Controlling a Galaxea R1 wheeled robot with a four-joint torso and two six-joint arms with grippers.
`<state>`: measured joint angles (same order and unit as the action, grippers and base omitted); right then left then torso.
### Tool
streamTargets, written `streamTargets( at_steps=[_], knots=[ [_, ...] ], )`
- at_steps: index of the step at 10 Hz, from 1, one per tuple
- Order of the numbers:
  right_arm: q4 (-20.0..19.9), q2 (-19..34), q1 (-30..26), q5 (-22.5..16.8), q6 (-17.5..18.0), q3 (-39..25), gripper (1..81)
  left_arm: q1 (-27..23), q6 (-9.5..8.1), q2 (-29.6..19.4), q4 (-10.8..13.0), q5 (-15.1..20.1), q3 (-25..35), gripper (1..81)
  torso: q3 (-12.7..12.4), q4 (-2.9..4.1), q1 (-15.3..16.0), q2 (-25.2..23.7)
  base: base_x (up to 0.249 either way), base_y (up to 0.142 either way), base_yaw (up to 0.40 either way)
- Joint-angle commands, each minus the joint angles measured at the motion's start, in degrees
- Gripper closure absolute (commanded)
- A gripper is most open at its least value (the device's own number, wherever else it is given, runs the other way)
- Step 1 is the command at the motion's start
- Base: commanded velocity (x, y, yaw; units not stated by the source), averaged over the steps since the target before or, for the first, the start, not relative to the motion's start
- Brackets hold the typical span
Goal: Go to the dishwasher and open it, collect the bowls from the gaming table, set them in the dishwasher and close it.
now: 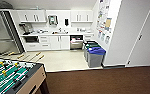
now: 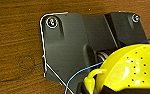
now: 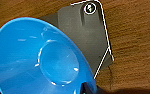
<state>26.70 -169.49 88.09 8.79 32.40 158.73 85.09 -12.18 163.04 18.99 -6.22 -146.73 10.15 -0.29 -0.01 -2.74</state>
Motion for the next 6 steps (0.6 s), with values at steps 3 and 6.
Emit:
streamTargets(
  at_steps=[3,6],
  knots=[
    [0.4,0.8,-1.6,-2.5,-0.1,0.1,81.1,-2.0,-0.04,-1.0,0.0,2.6,0.1,81.1,0.0,0.00,0.0,0.0,0.161,0.000,0.000],
    [0.4,0.7,-1.6,-2.5,-0.1,0.0,81.1,-2.0,-0.04,-0.9,0.0,2.6,0.1,81.1,0.0,0.00,0.0,0.0,0.167,0.000,0.000]
  ],
)
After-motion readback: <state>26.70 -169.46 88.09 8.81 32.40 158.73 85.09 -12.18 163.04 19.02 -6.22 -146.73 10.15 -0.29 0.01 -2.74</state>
